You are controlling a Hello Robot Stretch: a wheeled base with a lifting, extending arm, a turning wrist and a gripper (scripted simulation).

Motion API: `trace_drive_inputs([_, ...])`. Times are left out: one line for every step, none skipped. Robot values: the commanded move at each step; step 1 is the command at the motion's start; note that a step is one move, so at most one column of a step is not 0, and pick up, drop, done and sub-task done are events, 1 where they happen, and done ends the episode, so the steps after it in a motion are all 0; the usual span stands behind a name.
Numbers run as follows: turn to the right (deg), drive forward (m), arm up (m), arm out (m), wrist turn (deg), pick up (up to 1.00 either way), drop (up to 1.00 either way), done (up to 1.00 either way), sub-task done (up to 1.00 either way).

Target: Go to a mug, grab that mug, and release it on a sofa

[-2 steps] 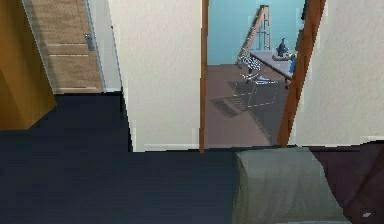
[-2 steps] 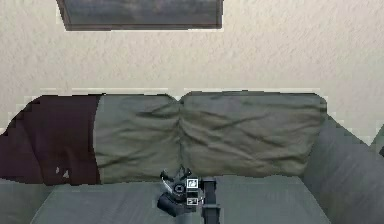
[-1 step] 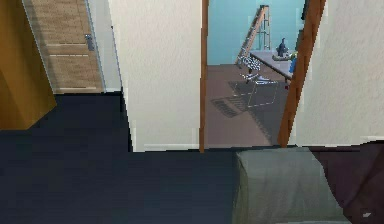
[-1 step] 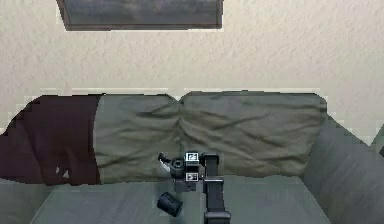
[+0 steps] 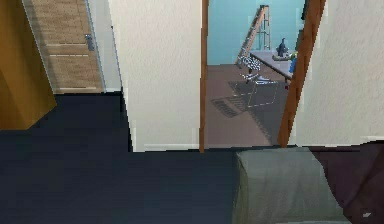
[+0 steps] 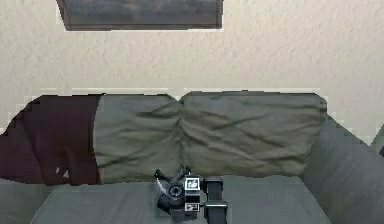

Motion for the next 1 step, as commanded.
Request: trace_drive_inputs([0.0,0.0,0.0,0.0,0.0,0.0,0.0,1.0,0.0])
